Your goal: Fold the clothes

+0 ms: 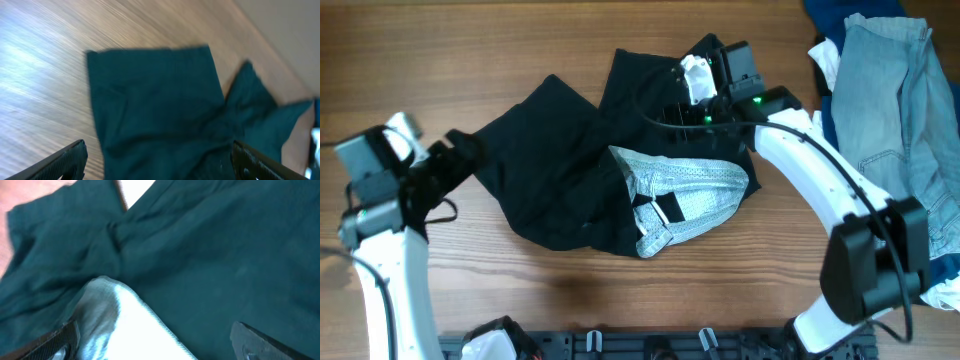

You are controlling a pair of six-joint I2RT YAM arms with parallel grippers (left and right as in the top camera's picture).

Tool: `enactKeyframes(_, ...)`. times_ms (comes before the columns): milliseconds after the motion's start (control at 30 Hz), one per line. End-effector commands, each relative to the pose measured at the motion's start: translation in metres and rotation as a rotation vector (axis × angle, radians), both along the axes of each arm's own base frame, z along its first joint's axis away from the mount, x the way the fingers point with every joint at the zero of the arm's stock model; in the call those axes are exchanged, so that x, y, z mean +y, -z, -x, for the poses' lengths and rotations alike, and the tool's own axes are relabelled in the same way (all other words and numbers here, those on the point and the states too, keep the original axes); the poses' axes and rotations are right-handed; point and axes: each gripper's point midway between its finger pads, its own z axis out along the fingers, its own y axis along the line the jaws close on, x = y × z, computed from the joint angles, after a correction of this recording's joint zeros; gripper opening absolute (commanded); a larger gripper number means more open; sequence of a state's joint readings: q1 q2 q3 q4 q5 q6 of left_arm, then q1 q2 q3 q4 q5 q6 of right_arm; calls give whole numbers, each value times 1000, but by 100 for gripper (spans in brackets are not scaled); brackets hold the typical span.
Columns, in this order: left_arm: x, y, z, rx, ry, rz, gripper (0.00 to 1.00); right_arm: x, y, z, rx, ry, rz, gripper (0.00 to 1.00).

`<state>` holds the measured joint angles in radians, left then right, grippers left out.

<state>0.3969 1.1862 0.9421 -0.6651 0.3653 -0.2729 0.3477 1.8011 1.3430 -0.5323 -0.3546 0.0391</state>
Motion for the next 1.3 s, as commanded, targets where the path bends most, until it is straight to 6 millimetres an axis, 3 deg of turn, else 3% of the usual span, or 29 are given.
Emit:
enactKeyframes(0,-35,28,-23,57,169,-23,92,-4,31,-26,-55,7,60,93)
enactKeyframes(133,-59,64,-39,122,250,-3,92,3,72,-45,-59,11,62,89)
enactKeyframes(167,-63,70,-41,133,262,0,93,4,91,-48,-46,10,68,88)
enactKeyframes(300,-65,73,-42,134,283,-9,93,-9,130,-56,-33,64,147,86)
enactKeyframes(433,-77,73,-41,137,320,-15,93,-65,149,-74,0,255,213,92)
enactKeyframes(600,-100,65,-56,65,382,-71,93,-150,147,-101,5,443,137,95)
enactKeyframes(700,-99,66,-62,70,315,-112,93,-158,137,-100,50,415,-9,99)
enactKeyframes(767,-91,68,-62,93,229,-113,93,-151,115,-97,59,382,-82,100)
enactKeyframes(933,-86,75,-76,75,201,-133,90,-140,11,-94,-89,345,-129,100)
enactKeyframes(967,-83,86,-82,86,175,-131,89,-137,-16,-89,-134,329,-131,100)
enactKeyframes(1067,-79,116,-96,109,146,-131,86,-135,-57,-76,-199,323,-103,100)
enactKeyframes(1133,-75,133,-102,126,92,-122,80,-134,-65,-67,-192,327,-99,100)
enactKeyframes(1267,-66,148,-105,149,12,-142,75,-131,-54,-54,-117,324,-101,100)
